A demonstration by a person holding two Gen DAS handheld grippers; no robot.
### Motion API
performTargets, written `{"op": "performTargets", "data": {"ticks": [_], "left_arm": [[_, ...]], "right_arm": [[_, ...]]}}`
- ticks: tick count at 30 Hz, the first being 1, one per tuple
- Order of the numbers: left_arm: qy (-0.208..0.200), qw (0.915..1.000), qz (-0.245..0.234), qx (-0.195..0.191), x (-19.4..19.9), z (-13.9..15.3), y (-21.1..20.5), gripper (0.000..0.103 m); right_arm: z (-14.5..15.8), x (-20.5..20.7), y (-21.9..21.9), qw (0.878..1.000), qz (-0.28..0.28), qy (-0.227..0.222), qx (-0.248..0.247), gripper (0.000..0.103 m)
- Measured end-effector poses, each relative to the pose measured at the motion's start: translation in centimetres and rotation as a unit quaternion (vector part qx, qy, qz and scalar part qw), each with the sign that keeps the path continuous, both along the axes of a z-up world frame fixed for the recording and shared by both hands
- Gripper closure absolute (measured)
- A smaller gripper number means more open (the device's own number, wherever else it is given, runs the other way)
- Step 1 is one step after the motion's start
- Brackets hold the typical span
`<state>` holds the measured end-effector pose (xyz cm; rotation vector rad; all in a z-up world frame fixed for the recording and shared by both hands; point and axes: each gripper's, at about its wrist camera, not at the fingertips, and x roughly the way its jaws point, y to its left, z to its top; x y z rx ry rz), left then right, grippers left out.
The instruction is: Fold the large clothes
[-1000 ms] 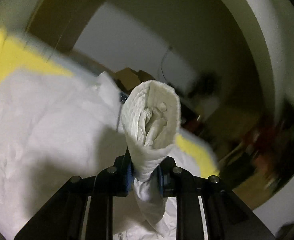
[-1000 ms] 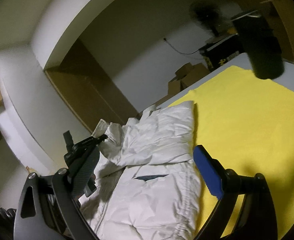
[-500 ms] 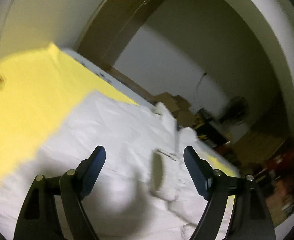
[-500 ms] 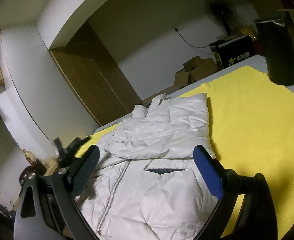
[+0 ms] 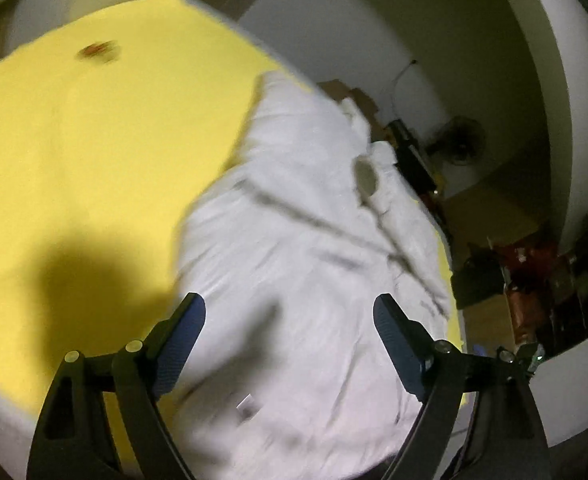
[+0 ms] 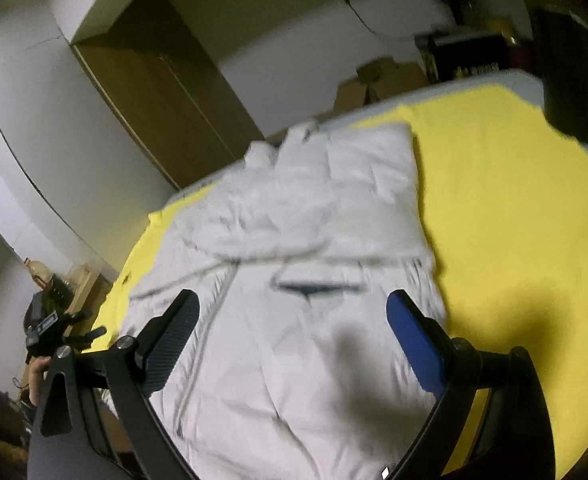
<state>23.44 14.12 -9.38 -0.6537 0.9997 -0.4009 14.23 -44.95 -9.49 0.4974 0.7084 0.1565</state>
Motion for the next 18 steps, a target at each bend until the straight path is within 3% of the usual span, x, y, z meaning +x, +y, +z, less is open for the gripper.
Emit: {"op": "performTargets", "data": {"ticks": [4,8,12,18], "left_arm": [[0.014,0.9996,0.012,-0.019,-2.4,-1.1,2.6,0.014],[0.049,0.9976,-0.009,-0.049,-2.7,-2.8,2.0,0.014],[0.075,0.9949,-0.054,-0.042,-1.9,-4.3,-0.4,0.014],[0.078,0.9962,-0.037,-0.010,-1.3,-5.1,-1.8,0.013]], "right_arm": [[-2.2,-2.6,-1.7,0.999,-0.025,0.022,0.017,0.008],[-4.0,-4.9,-3.2,0.997,-0.046,0.043,0.042,0.008],[-4.7,-6.9,-3.5,0.996,-0.051,0.053,0.044,0.008],[-4.9,-7.6,-2.9,0.997,-0.033,0.063,0.032,0.008]]}}
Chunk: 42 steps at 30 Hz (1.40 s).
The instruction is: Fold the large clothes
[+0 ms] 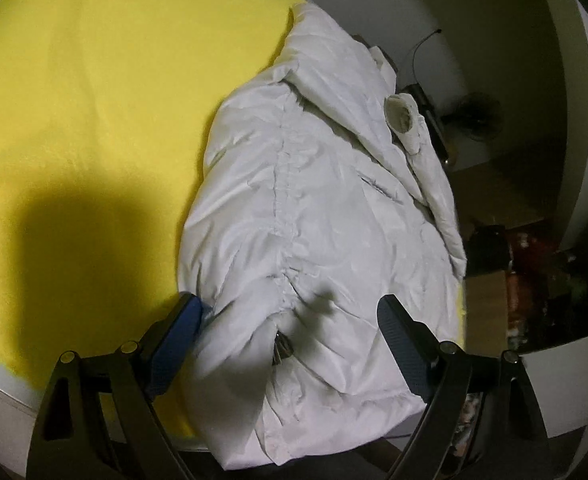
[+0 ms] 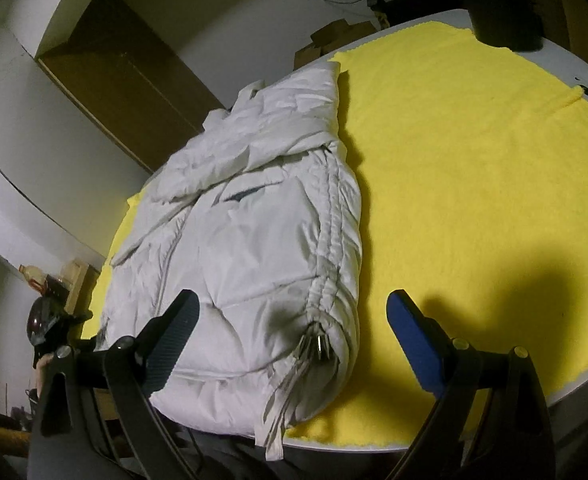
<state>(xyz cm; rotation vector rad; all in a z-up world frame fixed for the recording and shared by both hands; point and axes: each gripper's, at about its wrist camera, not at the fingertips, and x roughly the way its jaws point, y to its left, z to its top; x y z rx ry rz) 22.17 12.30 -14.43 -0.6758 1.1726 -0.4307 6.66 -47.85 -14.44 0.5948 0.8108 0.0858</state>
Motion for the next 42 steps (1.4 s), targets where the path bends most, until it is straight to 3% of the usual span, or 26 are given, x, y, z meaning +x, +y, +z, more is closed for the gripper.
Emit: {"op": "performTargets", "data": {"ticks": [5,8,13,18,22,24,31,34,36,39,42], "left_arm": [[-0.018,0.9983,0.008,0.056,-0.4,0.9,0.7,0.013],[-0.006,0.9984,-0.007,0.057,-0.3,0.5,0.7,0.013],[0.026,0.9984,-0.051,0.003,-0.1,-0.4,-0.7,0.009],[0.049,0.9964,-0.061,-0.032,-0.2,-0.8,-1.2,0.008],[0.073,0.9892,-0.019,-0.126,-0.5,-2.1,0.5,0.009],[0.069,0.9860,-0.019,-0.151,-0.5,-2.3,0.8,0.009],[0.060,0.9833,-0.052,-0.164,-0.7,-1.8,-0.6,0.009],[0.084,0.9741,-0.044,-0.205,-0.9,-2.5,0.1,0.008],[0.099,0.9754,-0.036,-0.194,-1.2,-3.1,0.6,0.008],[0.093,0.9764,-0.036,-0.191,-1.7,-3.2,1.1,0.008],[0.086,0.9767,-0.039,-0.193,-1.5,-3.1,0.9,0.008]], "right_arm": [[0.3,-0.3,0.3,1.000,0.010,-0.007,-0.006,0.008],[0.2,-0.2,0.1,1.000,0.008,-0.004,-0.012,0.008],[0.0,0.1,0.2,1.000,0.008,-0.002,-0.006,0.008],[0.2,0.1,0.5,1.000,0.017,0.003,-0.010,0.008],[-0.5,0.2,0.1,0.999,0.026,0.017,0.028,0.008],[-1.2,0.4,0.1,0.997,0.033,0.026,0.058,0.008],[-4.0,2.2,1.4,0.989,0.059,0.081,0.109,0.008],[-4.7,2.6,1.0,0.983,0.054,0.082,0.153,0.008],[-5.1,2.7,0.5,0.978,0.049,0.074,0.191,0.008],[-5.2,2.5,-0.3,0.979,0.022,0.079,0.186,0.010],[-4.0,2.2,-0.1,0.990,-0.001,0.075,0.115,0.009]]}}
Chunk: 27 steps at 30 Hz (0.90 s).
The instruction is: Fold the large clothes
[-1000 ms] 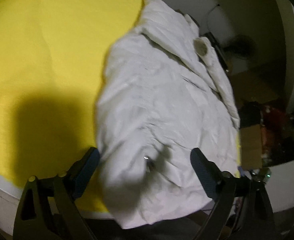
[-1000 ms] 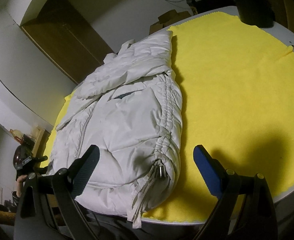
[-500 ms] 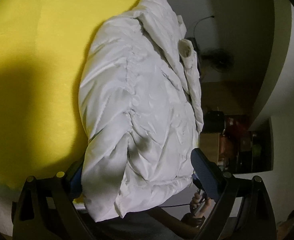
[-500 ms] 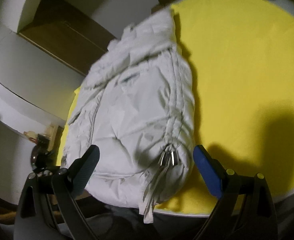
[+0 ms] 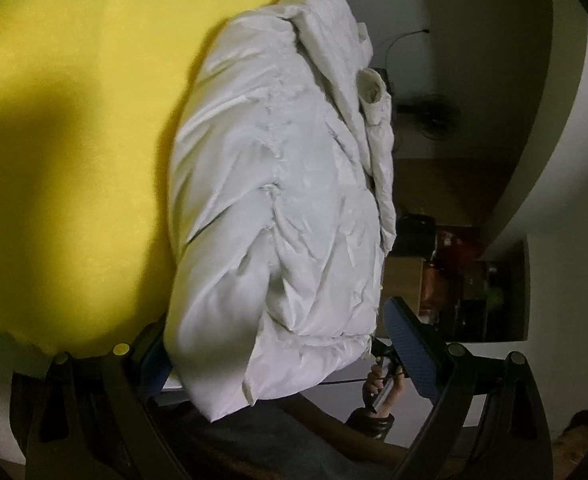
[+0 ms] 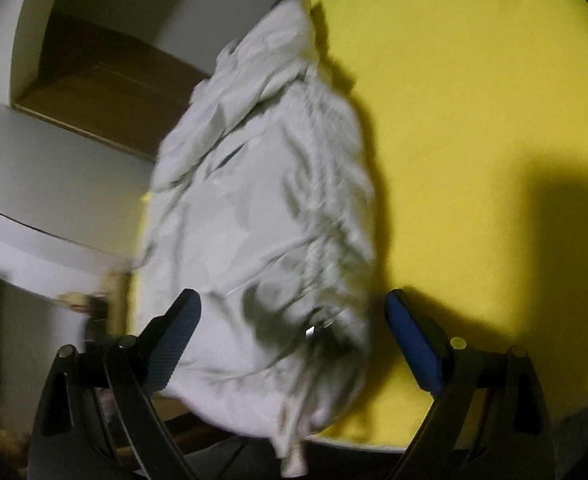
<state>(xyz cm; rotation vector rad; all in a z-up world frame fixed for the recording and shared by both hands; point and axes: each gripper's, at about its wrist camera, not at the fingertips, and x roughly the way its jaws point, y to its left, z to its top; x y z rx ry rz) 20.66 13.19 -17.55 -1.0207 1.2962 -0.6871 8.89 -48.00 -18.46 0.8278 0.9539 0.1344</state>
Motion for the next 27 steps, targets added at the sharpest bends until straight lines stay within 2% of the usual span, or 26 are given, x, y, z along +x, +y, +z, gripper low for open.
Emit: {"op": "performTargets", "data": {"ticks": [2,6,9,12,13,15,16,17,18,21,23,24,25,27], "left_arm": [[-0.005,1.0000,-0.006,0.004,0.3,0.1,-0.6,0.008],[-0.021,0.9995,-0.023,0.006,1.1,1.0,-1.6,0.009],[-0.049,0.9978,-0.041,0.019,1.5,2.4,-2.5,0.010],[-0.066,0.9951,-0.057,0.047,1.4,3.0,-3.2,0.011],[-0.069,0.9943,-0.058,0.058,1.4,3.0,-3.3,0.014],[-0.078,0.9920,-0.060,0.079,1.3,3.1,-3.5,0.022],[-0.088,0.9900,-0.060,0.092,1.2,3.3,-3.5,0.027],[-0.096,0.9884,-0.060,0.101,1.2,3.6,-3.6,0.029],[-0.105,0.9866,-0.060,0.109,1.1,3.8,-3.7,0.032],[-0.122,0.9830,-0.068,0.120,1.0,4.3,-4.3,0.036],[-0.117,0.9826,-0.073,0.124,1.3,3.9,-4.6,0.054],[-0.113,0.9825,-0.070,0.131,1.5,3.6,-4.7,0.079],[-0.108,0.9827,-0.061,0.137,1.5,3.3,-4.5,0.093],[-0.096,0.9851,-0.057,0.131,1.4,2.8,-4.2,0.095]], "right_arm": [[-0.3,0.3,0.0,1.000,0.004,0.005,0.005,0.009],[-0.7,1.1,0.8,0.996,0.035,-0.010,0.083,0.009],[-0.6,1.4,1.6,0.994,0.048,-0.025,0.094,0.009],[-1.8,1.9,1.9,0.994,0.049,0.008,0.098,0.011],[-1.7,1.7,2.1,0.995,0.052,0.005,0.087,0.014],[-1.8,1.6,2.3,0.996,0.049,0.014,0.069,0.035],[-2.0,1.6,2.2,0.996,0.045,0.018,0.071,0.065],[-2.2,1.4,1.9,0.996,0.041,0.018,0.079,0.076],[-2.4,1.5,1.9,0.995,0.040,0.013,0.088,0.076],[-2.8,2.0,2.3,0.996,0.049,0.026,0.074,0.074],[-3.0,2.4,2.3,0.995,0.047,0.026,0.087,0.076],[-2.6,2.6,2.4,0.995,0.050,0.017,0.083,0.078],[-2.3,2.6,2.5,0.995,0.051,0.009,0.079,0.083],[-1.6,2.4,2.4,0.995,0.052,-0.006,0.080,0.087]]}}
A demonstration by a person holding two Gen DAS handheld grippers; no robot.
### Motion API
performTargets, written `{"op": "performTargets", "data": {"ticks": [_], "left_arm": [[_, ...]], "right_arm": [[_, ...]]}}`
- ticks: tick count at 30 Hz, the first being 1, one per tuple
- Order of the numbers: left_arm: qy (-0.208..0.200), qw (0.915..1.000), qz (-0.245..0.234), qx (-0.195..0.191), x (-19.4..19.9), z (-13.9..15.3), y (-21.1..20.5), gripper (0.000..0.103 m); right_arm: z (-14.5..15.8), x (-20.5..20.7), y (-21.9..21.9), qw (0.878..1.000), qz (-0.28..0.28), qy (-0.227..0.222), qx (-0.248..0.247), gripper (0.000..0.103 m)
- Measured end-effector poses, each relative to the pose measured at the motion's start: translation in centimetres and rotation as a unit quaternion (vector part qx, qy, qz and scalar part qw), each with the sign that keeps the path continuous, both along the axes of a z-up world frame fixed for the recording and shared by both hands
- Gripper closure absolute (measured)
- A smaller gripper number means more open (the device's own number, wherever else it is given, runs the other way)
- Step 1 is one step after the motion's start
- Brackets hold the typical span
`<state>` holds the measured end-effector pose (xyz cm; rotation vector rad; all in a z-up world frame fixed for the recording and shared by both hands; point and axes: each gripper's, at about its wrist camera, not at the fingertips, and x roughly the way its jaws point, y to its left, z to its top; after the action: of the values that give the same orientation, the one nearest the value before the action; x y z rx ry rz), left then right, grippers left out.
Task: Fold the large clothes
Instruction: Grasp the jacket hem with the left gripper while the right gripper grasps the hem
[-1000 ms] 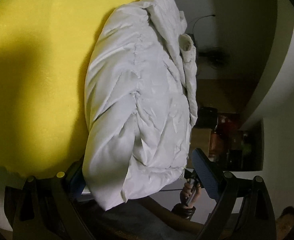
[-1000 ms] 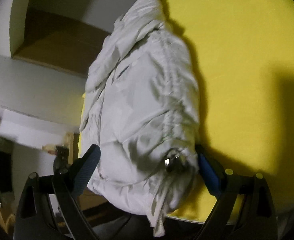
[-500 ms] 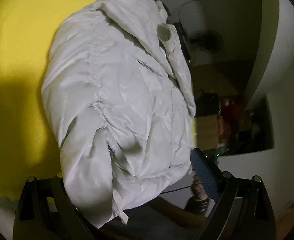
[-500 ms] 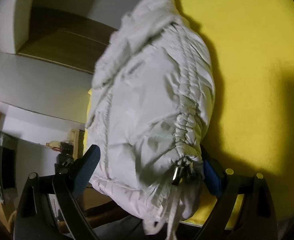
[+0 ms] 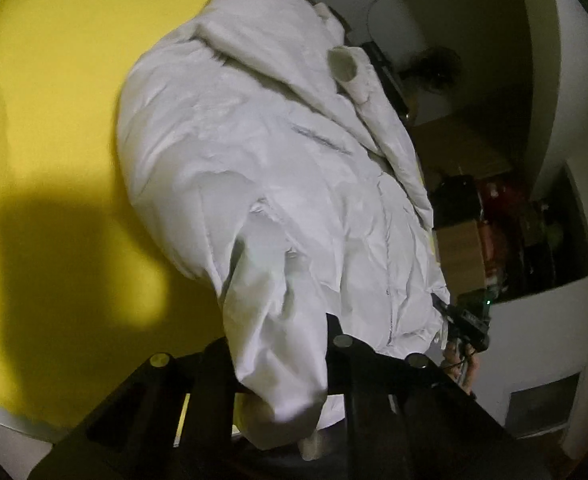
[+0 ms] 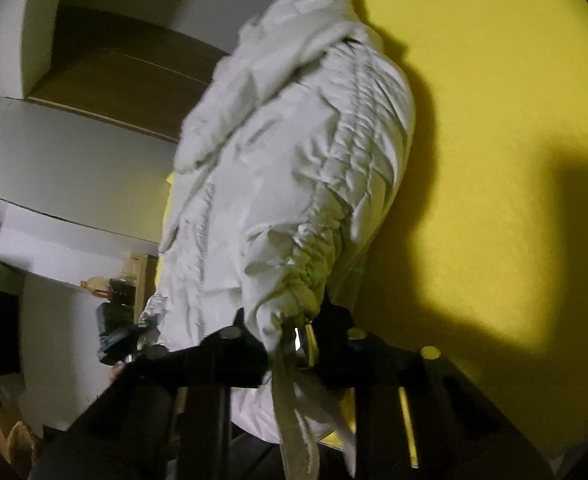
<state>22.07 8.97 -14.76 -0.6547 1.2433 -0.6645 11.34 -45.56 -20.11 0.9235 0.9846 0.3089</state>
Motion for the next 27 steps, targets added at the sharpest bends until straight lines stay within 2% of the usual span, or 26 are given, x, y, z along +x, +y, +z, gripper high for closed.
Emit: {"op": "performTargets", "data": {"ticks": [2,7,10,20,24,27], "left_arm": [[-0.005,1.0000,0.001,0.005,-0.5,0.0,0.2,0.096],[-0.031,0.9992,0.007,-0.025,-1.3,1.6,0.6,0.098],[-0.043,0.9988,0.000,-0.025,-1.7,2.8,0.1,0.099],[-0.035,0.9984,-0.004,-0.044,-5.0,4.2,1.6,0.100],[-0.023,0.9981,-0.002,-0.057,-7.5,5.2,2.3,0.100],[-0.024,0.9975,-0.012,-0.065,-8.8,6.6,2.3,0.100]], "right_arm": [[0.4,-0.3,-0.1,1.000,-0.002,-0.009,0.004,0.089],[1.9,-1.5,-0.8,0.999,0.001,-0.043,0.014,0.091],[3.1,-1.5,-0.6,0.998,0.008,-0.063,0.019,0.091],[5.0,-3.8,-0.3,0.995,0.034,-0.078,0.049,0.092],[6.6,-5.9,-0.6,0.995,0.051,-0.079,0.042,0.092],[7.6,-7.6,-1.2,0.993,0.054,-0.085,0.055,0.092]]}}
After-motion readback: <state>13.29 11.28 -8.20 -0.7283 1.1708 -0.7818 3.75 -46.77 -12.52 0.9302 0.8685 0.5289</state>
